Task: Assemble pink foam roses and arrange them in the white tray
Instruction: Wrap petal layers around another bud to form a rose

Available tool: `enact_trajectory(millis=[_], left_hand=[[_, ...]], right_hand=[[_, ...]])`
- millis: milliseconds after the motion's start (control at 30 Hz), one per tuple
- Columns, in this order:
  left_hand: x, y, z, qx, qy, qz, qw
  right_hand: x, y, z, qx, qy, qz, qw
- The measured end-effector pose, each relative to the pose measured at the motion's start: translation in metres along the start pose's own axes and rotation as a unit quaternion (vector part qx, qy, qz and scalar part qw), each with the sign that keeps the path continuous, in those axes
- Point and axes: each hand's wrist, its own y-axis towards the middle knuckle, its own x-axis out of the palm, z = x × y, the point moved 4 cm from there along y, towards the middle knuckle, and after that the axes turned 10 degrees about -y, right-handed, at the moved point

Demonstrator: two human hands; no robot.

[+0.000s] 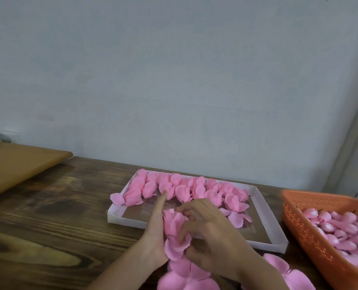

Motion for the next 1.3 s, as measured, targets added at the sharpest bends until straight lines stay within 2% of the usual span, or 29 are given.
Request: enact_trajectory(millis=[233,533,800,900,1033,1133,1300], left_hand=[[-0.007,0.004,-0.001,-0.013,0.011,0.023,1.000],[-0.006,0.009,-0.002,0.001,-0.002,-0.002,1.000],[-0.006,0.013,-0.007,0.008,-0.020,-0.044,0.999],[-0.004,0.012,-0.008,-0.006,-0.022,-0.077,0.997],[0.006,0.006,-0.005,-0.020,0.011,-0.162,0.986],[0.004,0.004,-0.004,-0.034,0.045,-0.194,0.979],[0.009,-0.008,0.001,-0.032,0.097,-0.291,0.951]], right_hand=[[0.002,-0.001,-0.007,-0.024,-0.037,-0.025,0.999],[0.004,0.002,-0.007,0.000,-0.031,0.028,0.999],[0.001,0.005,-0.006,0.048,-0.085,0.064,0.993],[0.000,0.004,-0.005,0.063,-0.096,0.077,0.990],[-0.002,0.004,-0.001,0.077,-0.087,0.105,0.988],[-0.005,0.003,0.005,0.098,-0.062,0.125,0.985],[-0.007,0.002,0.013,0.126,0.014,0.144,0.981]])
